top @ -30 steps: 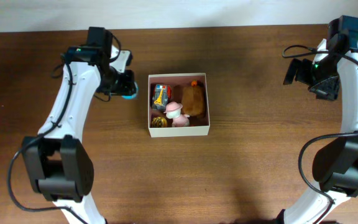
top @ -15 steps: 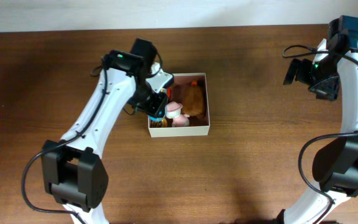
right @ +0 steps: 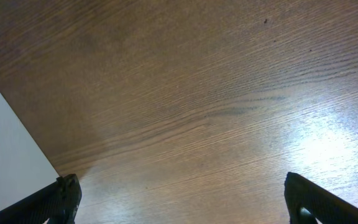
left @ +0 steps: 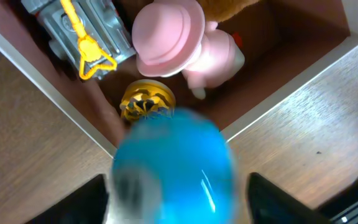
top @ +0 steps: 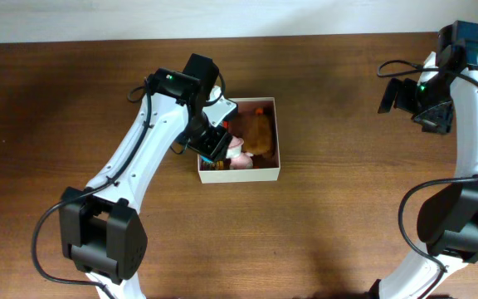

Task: Pack container
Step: 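Carry the blue ball with the left gripper into the box front, then open the left gripper to release the ball in the box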

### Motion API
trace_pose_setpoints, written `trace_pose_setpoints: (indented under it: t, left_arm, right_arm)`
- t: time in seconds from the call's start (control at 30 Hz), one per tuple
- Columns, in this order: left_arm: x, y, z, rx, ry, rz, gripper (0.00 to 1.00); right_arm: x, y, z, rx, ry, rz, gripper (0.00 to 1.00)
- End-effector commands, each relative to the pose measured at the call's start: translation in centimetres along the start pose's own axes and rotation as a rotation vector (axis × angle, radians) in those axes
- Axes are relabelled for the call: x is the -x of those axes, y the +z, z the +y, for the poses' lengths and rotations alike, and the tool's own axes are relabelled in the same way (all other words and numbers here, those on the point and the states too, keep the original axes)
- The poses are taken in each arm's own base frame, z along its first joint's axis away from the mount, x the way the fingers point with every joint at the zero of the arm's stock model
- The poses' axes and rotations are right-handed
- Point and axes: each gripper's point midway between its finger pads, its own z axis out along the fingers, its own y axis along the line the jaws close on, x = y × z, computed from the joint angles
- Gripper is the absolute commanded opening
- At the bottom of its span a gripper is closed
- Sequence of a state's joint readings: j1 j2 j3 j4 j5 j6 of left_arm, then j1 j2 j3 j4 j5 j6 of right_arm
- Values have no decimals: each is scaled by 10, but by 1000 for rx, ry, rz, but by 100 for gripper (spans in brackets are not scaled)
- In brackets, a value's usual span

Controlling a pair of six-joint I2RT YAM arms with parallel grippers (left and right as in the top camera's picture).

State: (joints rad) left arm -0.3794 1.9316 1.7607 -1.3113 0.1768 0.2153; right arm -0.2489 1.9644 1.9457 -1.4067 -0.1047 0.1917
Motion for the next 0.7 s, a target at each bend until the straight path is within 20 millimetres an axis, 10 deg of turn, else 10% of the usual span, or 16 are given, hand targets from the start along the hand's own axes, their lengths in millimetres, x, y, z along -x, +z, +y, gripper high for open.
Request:
trace_pose_setpoints:
  t: [0.0,0.17,0.23,0.67]
  left_arm:
    - [5,-10,-1,11,18,-41,81]
    - [9,-10,0,14,21,-57,83]
    - [11,-11,1,16,22,-65,100]
    - [15,-11,-4,-13,-30,-82,100]
  right_arm:
    - [0,-4,-2,-7,8,-12,99]
    - [0,-4,-2,-7,8,-12,99]
    - [0,-4,-2,-7,8,-12,99]
    - [0,-4,-2,-7,8,-12,99]
